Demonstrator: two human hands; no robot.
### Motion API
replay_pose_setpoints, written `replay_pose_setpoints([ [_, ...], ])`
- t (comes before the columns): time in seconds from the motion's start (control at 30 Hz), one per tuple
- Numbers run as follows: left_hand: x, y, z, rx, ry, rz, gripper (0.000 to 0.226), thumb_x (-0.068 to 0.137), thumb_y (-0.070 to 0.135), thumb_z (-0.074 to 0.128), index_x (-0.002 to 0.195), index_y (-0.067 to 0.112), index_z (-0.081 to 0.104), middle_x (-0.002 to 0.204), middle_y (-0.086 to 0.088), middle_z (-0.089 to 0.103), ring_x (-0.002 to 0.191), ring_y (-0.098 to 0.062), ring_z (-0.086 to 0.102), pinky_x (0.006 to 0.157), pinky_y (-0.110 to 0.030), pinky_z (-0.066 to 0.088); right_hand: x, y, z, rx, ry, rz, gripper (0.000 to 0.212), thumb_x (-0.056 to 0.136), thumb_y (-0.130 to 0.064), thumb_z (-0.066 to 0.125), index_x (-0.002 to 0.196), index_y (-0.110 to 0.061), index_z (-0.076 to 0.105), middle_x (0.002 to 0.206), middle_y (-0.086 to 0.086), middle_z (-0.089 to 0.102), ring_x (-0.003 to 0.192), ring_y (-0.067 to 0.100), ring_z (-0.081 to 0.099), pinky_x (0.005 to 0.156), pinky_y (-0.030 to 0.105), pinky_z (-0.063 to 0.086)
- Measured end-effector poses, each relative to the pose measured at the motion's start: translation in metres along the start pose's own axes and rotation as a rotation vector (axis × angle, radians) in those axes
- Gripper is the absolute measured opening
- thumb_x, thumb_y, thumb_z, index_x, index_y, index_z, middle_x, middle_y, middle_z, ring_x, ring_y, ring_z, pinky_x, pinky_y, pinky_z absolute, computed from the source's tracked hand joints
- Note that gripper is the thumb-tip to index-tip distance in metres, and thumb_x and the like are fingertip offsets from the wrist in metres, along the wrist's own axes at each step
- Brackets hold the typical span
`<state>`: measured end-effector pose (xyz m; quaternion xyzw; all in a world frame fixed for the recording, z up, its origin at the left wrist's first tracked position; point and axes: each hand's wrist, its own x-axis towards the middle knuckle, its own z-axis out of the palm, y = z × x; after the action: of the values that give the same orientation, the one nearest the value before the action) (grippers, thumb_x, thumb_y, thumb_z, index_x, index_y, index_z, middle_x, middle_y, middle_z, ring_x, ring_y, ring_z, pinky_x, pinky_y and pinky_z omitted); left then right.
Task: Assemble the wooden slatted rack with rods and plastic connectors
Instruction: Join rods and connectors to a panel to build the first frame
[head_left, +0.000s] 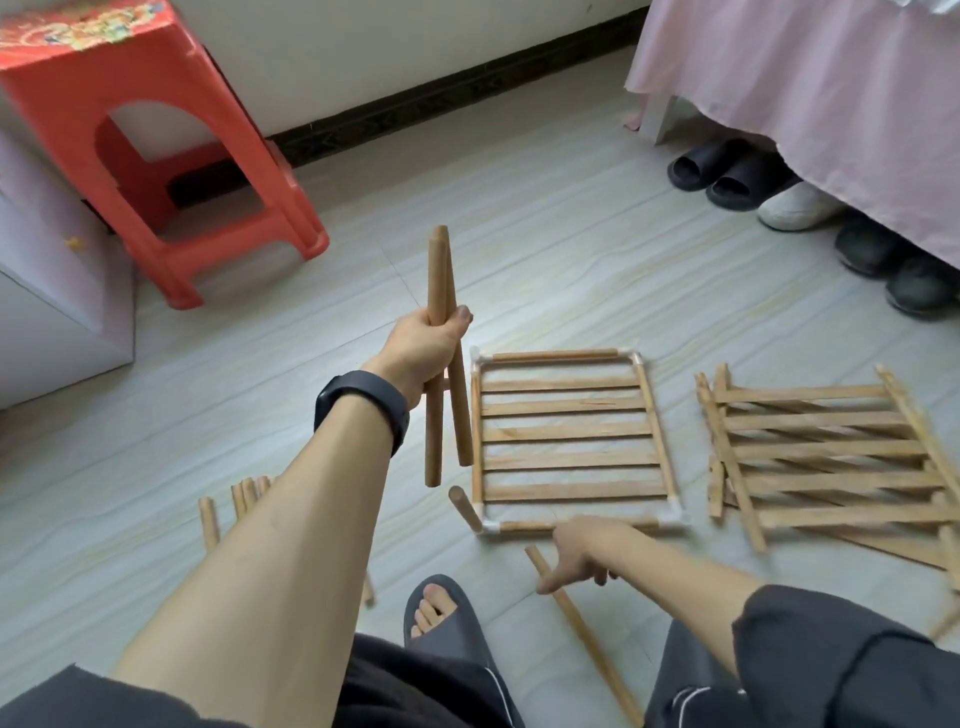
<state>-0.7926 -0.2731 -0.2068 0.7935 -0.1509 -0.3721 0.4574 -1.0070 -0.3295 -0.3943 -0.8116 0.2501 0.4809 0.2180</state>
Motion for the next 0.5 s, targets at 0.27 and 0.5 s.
replay_pose_setpoints([
  [0.27,0.006,-0.006,0.018,0.169,-0.05,0.034,0.041,0.104,0.043,0.05,0.125,0.009,0.06,0.117,-0.014,0.065,0.093,-0.022,0.059,0.088,-0.045,0.057,0.068,-0.031,0.077,-0.161,0.204,-0.064,0.065,0.098,-0.006,0.047,0.157,-0.023,0.025,0.142,0.009,0.051,0.126,0.033,0.055,0.098,0.043,0.048],
  [0.5,0.007,0.005,0.023,0.191,-0.043,0.046,0.037,0.105,0.039,0.05,0.121,0.008,0.059,0.124,-0.016,0.065,0.103,-0.03,0.065,0.087,-0.045,0.057,0.018,-0.022,-0.038,-0.027,0.165,-0.131,0.049,0.093,-0.011,0.048,0.142,-0.01,0.046,0.1,0.011,0.066,0.084,0.025,0.066,0.073,0.037,0.059],
])
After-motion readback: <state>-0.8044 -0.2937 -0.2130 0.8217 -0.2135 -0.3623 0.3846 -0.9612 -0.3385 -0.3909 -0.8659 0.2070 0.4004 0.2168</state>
